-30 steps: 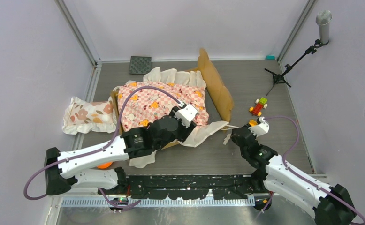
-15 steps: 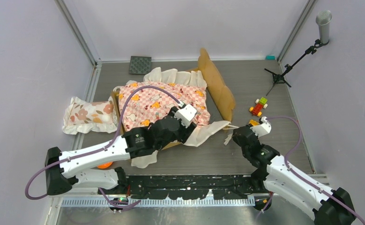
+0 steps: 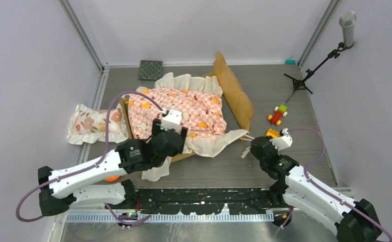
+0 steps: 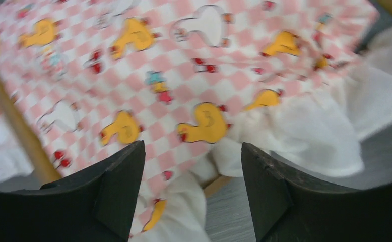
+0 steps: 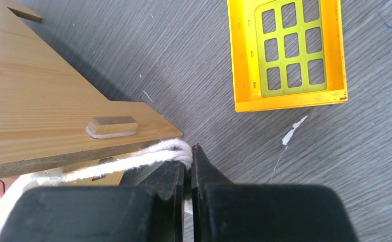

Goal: Set up the pet bed
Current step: Cross the ropes on the bed frame, then adjust the bed frame at the center of the board.

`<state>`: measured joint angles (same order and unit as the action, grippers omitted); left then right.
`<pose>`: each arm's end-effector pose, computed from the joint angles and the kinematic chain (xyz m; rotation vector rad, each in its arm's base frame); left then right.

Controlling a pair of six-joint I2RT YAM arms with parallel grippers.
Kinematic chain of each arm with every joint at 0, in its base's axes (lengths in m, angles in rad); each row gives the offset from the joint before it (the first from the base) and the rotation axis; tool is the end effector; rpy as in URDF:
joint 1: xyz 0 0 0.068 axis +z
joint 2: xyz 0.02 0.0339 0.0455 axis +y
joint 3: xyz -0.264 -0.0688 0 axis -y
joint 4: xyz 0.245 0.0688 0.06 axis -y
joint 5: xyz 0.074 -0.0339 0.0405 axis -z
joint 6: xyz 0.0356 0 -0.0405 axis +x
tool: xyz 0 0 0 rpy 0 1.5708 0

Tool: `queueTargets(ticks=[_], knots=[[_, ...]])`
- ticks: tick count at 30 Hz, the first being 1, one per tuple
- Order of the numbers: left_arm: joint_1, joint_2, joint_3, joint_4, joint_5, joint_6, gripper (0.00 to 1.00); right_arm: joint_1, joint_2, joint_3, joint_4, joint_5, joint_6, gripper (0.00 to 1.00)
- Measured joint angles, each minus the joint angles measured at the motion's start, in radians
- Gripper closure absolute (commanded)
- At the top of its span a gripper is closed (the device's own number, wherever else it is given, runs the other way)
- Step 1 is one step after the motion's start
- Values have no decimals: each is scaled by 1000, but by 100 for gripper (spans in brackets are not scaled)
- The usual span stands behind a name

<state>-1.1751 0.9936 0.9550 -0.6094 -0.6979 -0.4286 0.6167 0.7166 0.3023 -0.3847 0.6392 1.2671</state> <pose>0.0997 -0.1793 0.3241 0.3974 2.0195 -0.2112 0.1272 0.0642 0.1697 0.9738 1.9712 0.2917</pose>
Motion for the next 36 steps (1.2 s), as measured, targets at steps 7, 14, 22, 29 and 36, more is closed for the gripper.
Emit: queueTargets(ticks=[7, 14, 22, 29, 36], knots=[[297, -57, 120, -421, -183, -371, 30, -4, 16, 0, 17, -1, -1, 99], [840, -175, -11, -428, 19, -348, 42, -5, 50, 0, 35, -9, -10, 99], [978, -69, -143, -298, 283, -287, 46, -6, 53, 0, 43, -12, -23, 99], [980, -65, -168, -212, 340, -269, 66, -6, 41, -4, 47, -12, -31, 99], [982, -33, -197, -194, 332, -270, 72, -6, 40, -4, 48, -12, -35, 99]])
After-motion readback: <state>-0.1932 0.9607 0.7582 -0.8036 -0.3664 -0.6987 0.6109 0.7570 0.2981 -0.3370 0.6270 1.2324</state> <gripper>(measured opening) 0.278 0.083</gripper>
